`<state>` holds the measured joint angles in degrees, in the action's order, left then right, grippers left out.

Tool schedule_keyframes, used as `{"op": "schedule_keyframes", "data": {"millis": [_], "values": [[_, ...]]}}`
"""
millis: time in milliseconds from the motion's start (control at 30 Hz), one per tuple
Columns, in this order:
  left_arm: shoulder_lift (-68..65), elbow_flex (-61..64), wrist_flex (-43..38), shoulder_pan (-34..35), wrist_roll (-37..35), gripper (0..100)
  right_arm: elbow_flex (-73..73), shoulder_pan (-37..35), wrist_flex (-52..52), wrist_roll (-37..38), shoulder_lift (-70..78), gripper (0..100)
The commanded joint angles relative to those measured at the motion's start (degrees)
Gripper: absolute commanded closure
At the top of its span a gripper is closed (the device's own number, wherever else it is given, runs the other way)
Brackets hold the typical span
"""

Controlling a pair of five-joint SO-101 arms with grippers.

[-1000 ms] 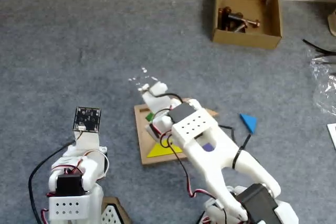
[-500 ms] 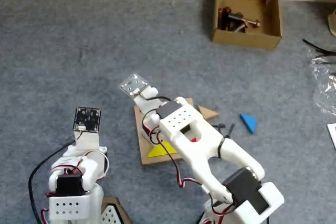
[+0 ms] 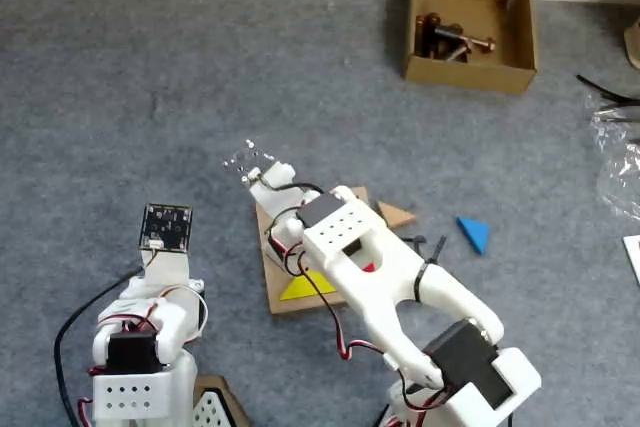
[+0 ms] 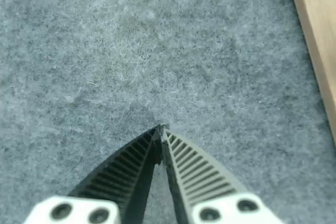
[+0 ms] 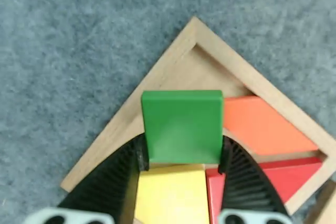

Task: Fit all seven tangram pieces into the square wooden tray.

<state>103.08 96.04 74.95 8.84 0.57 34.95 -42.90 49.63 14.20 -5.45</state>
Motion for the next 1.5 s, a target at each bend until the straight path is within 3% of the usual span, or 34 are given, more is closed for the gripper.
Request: {"op": "schedule_keyframes", "data": {"millis": [0, 600, 1467], "values": [[-0.1, 1.2, 0.3, 0.6, -0.3, 99, 1.5, -1.0, -1.2, 0.8, -0.3, 85.0], [-0.1, 1.2, 0.3, 0.6, -0.3, 99, 3.0, -0.7, -0.7, 0.8, -0.3, 84.9], [-0.1, 1.2, 0.3, 0.6, -0.3, 99, 5.3, 3.8, 9.0, -2.9, -0.4, 84.9]]}}
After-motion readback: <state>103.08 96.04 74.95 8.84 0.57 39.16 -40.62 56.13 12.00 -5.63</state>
